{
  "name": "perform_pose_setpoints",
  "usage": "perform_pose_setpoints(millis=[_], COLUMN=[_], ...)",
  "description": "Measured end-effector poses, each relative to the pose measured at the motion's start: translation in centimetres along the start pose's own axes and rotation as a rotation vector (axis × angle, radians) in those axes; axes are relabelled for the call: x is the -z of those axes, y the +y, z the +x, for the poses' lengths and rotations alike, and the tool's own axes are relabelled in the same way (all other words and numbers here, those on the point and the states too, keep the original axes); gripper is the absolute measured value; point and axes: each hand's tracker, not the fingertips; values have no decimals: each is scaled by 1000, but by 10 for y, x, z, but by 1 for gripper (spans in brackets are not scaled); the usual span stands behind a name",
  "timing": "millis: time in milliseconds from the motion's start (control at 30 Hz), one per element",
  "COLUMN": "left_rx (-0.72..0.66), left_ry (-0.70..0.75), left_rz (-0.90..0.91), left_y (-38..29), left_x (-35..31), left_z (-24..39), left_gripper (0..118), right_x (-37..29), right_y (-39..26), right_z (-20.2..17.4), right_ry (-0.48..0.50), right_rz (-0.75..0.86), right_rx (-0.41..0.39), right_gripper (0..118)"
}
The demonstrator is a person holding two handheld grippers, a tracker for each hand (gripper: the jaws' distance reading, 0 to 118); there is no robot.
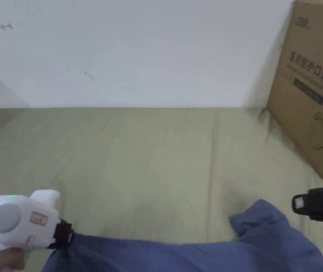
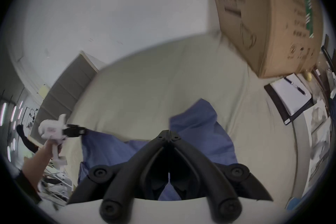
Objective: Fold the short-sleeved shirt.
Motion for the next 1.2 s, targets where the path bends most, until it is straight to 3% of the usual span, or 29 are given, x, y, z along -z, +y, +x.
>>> perform_pose_setpoints(millis=[33, 67, 133, 167, 233, 333, 467, 500, 567, 633, 700, 767, 867, 1000, 1200], left_rx=[3, 3, -16, -36, -60, -52, -56, -60, -66, -73, -91, -130, -159, -176, -170], left_ry=[0, 2, -11, -23, -56, -66, -59, -53, -36, -25, -13, -17, -23, -24, -20], left_rz=[6, 13, 25, 40, 57, 57, 34, 26, 3, -16, -23, -19, -3, 49, 164], left_y=[-2, -5, -9, -9, -9, -10, -15, -17, -21, -24, -27, -30, -35, -35, -10], left_x=[-4, -11, -18, -21, -26, -27, -19, -17, -13, -8, -7, -11, -22, -40, -56], left_z=[1, 6, 7, 8, 8, 13, 13, 12, 9, 3, -1, -5, -5, -3, 8], left_gripper=[1, 1, 1, 1, 1, 1, 1, 1, 1, 1, 1, 1, 1, 1, 1], right_x=[21, 42, 76, 93, 108, 140, 165, 167, 167, 158, 144, 128, 97, 45, -7], right_y=[13, 23, 31, 30, 35, 33, 16, 13, 12, 12, 12, 6, 7, 11, 18], right_z=[14, 25, 41, 47, 57, 87, 92, 89, 78, 70, 66, 63, 61, 60, 41], right_ry=[-11, -6, -66, -137, -194, -278, -261, -271, -361, -359, -283, -240, -264, -204, -217], right_rz=[-38, -114, -229, -271, -270, -294, -337, -339, -347, -340, -341, -332, -229, -71, 74], right_rx=[36, 48, 38, 29, 16, 76, 149, 135, 8, -54, -14, 14, -30, 49, 41], right_gripper=[0, 11, 106, 117, 103, 106, 103, 99, 87, 55, 0, 0, 0, 0, 0])
